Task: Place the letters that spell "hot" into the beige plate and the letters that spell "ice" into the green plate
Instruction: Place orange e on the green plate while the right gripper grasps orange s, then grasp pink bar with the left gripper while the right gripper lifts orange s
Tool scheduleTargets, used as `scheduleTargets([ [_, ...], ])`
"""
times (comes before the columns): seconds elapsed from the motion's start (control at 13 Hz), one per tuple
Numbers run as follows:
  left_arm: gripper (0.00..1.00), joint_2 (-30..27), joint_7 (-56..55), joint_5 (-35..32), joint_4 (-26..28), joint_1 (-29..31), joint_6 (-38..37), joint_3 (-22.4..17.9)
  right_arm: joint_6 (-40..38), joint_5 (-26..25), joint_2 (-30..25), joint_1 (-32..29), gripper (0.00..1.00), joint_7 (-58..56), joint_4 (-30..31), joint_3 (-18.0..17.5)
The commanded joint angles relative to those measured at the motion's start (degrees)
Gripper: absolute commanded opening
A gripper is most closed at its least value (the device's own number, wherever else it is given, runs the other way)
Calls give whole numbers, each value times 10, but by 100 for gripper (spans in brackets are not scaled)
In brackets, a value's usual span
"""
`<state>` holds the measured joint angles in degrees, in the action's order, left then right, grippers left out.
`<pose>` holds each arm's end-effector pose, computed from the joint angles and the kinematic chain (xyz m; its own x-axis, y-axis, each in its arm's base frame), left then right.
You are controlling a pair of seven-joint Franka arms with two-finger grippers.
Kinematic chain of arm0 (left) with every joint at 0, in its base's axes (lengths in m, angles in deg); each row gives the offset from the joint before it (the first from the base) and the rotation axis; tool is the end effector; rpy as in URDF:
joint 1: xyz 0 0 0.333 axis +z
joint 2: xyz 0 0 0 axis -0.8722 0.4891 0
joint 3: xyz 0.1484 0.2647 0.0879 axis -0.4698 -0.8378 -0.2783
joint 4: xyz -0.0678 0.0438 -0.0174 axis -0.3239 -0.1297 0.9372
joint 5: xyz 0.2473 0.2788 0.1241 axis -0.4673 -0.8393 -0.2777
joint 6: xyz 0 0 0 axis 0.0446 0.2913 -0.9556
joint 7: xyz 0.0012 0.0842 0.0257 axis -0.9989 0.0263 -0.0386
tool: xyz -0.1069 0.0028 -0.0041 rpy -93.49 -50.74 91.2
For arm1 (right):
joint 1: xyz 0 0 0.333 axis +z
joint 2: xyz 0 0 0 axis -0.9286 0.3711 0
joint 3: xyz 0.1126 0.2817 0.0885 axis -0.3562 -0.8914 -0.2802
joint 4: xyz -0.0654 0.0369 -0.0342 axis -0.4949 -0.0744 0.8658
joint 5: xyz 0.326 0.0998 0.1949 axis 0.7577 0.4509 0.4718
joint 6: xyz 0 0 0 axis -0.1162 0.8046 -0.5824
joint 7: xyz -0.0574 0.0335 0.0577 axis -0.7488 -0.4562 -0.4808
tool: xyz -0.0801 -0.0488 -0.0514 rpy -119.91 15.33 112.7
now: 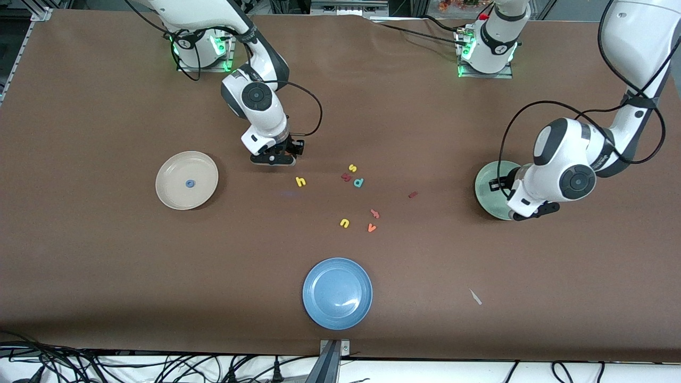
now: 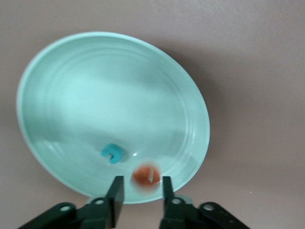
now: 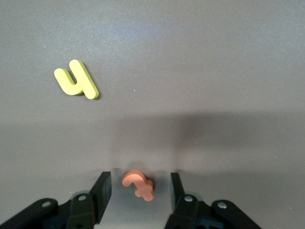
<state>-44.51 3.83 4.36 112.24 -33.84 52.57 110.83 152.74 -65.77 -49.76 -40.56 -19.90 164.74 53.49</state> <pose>0.5701 -0.0459 0.2255 0.9006 0.2621 -0.3467 0.2491 -0.9650 -0.0822 0.4219 0.3438 0.1839 0.9986 -0.0507 -0.0135 -0.0509 -0.9984 -0.0226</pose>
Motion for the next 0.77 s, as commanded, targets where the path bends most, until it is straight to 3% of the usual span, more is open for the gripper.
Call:
scheduleTargets([
  [0.0, 100, -8, 11, 8, 2, 3, 2, 5, 77, -22, 52, 15, 58, 13, 9, 2],
  [0.15, 100, -22, 3, 18, -13, 2, -18, 15, 76, -22, 51, 15, 61, 13, 9, 2],
  [0.31, 100, -31, -45, 67, -22, 0, -19, 38, 77, -22, 59, 14, 72, 14, 8, 2],
  [0.54, 98, -27, -166, 73, -28, -13, 11, 72, 76, -22, 52, 14, 67, 13, 8, 2],
  [0.69, 96, -13, -258, 69, -28, -58, 67, 71, 64, -23, 38, 14, 64, 9, 8, 3],
])
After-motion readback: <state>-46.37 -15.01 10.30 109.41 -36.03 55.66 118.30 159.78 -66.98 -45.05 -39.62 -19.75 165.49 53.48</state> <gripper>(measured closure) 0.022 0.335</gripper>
